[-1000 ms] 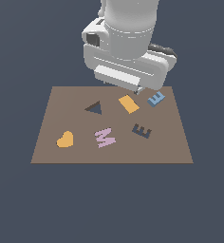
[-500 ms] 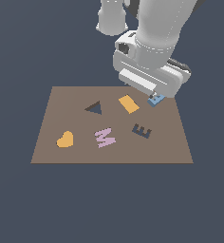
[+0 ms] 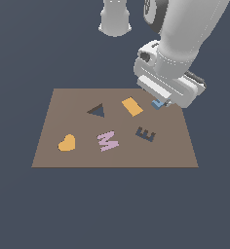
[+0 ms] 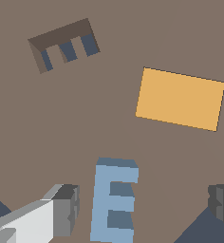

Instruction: Insert a designated object into the corresponding slot on a board.

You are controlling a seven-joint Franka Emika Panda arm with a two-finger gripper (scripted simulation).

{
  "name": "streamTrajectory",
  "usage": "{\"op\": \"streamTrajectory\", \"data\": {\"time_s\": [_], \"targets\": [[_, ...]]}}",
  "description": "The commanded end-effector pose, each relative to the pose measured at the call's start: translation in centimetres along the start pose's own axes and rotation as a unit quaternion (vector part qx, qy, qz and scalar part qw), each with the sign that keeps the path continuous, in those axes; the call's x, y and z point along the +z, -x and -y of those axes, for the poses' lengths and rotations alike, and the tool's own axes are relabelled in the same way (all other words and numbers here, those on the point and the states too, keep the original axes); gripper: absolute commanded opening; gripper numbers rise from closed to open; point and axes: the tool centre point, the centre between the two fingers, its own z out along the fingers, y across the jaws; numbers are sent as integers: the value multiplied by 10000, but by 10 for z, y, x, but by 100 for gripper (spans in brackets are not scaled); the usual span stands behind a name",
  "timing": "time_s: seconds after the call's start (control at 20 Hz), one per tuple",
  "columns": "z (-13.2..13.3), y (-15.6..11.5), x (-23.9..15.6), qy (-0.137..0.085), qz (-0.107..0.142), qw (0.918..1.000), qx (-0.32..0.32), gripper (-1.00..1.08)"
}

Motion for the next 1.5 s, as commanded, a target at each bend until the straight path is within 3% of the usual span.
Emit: {"op": "streamTrajectory", "data": {"time_s": [0.0,0.45,1.4,1.45], "targets": [[6,6,5,-4,5,9999,160,100],[19,17,14,-9,18,9991,434,100],[18,15,33,-9,17,9992,411,100],[18,15,33,-9,17,9992,411,-100]]}}
